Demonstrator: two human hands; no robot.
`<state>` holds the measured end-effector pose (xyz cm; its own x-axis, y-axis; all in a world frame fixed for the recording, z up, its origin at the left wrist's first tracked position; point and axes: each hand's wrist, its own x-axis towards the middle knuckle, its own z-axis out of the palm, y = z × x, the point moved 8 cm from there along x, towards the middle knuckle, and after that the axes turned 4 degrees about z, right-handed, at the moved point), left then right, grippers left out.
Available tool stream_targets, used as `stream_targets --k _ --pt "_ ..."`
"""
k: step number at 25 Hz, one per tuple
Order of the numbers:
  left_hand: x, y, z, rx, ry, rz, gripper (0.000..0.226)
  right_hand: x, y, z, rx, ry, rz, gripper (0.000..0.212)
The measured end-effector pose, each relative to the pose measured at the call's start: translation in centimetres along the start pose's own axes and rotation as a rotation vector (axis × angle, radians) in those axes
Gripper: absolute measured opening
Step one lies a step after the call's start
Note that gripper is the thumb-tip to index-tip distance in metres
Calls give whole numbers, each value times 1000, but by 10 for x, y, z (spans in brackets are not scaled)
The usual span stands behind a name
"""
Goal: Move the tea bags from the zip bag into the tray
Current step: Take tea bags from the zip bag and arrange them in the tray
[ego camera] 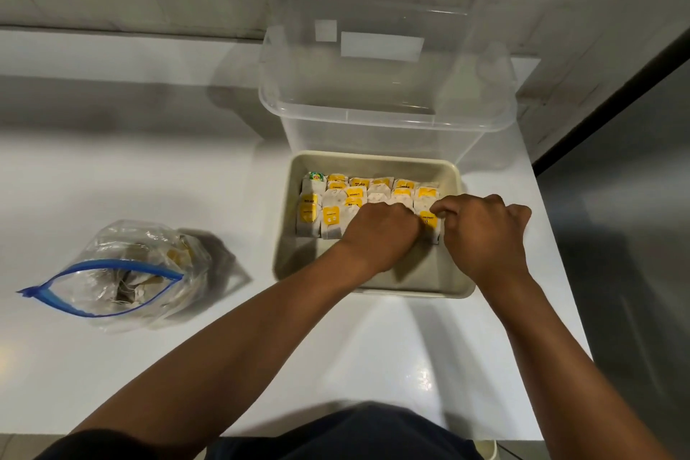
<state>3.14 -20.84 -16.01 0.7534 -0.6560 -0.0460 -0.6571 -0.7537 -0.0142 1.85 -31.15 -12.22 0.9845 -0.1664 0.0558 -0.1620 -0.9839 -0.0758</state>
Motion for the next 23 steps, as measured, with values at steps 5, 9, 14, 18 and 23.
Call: stream_targets --k 5,9,14,18,23 --pt "3 7 10 18 -172 -25 31 -2 8 -6 95 73 30 35" --pt "0 7 -6 27 -138 -35 31 -5 9 -16 134 155 23 28" --pt "-11 0 -18 -17 -95 -99 31 -11 3 -31 234 244 4 27" --pt "-52 -36 -51 -249 78 -299 27 -17 -26 -54 392 281 -114 25" --pt "-144 -82 -92 -330 335 -513 22 -41 -108 -44 547 30 -306 22"
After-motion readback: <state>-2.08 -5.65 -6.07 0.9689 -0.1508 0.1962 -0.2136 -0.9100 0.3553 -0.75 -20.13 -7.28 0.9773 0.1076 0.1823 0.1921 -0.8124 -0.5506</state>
